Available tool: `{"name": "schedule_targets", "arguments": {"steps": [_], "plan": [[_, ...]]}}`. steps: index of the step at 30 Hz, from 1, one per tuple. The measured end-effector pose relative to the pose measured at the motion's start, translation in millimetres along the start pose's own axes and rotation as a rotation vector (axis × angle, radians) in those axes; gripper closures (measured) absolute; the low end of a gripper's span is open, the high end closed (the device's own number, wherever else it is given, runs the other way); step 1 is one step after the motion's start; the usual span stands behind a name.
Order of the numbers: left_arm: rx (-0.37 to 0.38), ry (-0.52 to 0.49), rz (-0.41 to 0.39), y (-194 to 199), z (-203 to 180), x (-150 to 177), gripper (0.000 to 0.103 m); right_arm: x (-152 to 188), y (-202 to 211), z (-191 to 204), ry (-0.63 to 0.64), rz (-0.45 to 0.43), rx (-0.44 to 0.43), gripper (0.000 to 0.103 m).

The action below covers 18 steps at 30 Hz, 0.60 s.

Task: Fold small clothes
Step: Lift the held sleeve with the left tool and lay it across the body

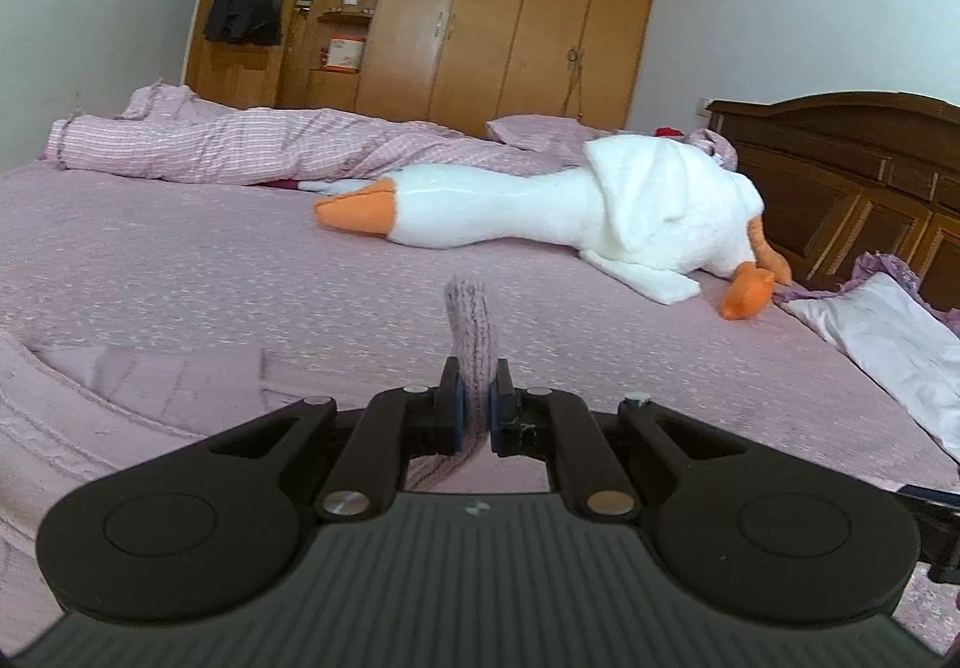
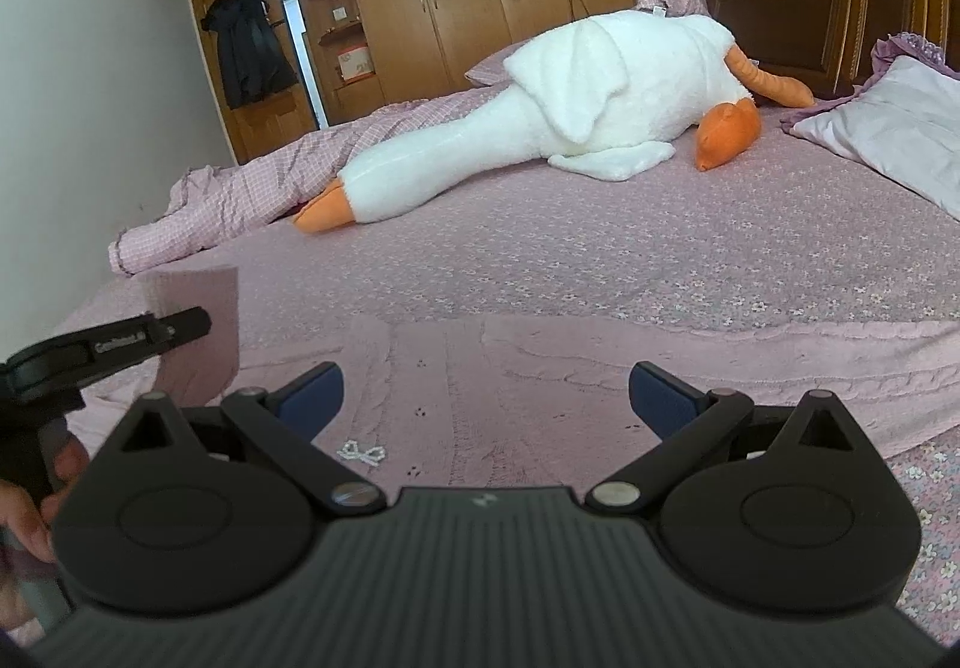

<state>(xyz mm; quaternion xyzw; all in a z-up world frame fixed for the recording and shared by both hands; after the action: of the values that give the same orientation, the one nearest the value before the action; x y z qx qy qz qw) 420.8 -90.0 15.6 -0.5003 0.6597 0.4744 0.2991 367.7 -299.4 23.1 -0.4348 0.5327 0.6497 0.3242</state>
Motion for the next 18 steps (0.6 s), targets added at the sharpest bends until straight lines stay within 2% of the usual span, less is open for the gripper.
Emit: {"name": "schedule_targets", "arguments": {"steps": [6, 12, 18], "plan": [[0.027, -0.011, 0.018, -2, -9, 14, 0.095, 1, -2, -6, -0.023, 0.011, 0.013, 0.0], [0.062, -0.068, 0.022, -4, -19, 31, 0.095, 3, -4, -13, -0.052, 0.019, 0.023, 0.0], [0.063, -0.1, 0.046, -13, -27, 48, 0.095, 5, -6, -19, -0.075, 0.03, 0.031, 0.0]]}}
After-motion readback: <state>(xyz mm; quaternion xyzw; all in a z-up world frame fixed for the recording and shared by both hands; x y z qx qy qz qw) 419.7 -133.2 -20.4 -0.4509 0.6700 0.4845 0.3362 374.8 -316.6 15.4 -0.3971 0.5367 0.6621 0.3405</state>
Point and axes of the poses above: each gripper's, at about its wrist camera, not at the fingertips, and y roughly against the way its jaws point, z to its left, x to its underside, the point moved 6 cm from there along -y, roughly the way its jaws point, and after that the axes turned 11 degrees about y, right-handed, at the moved point
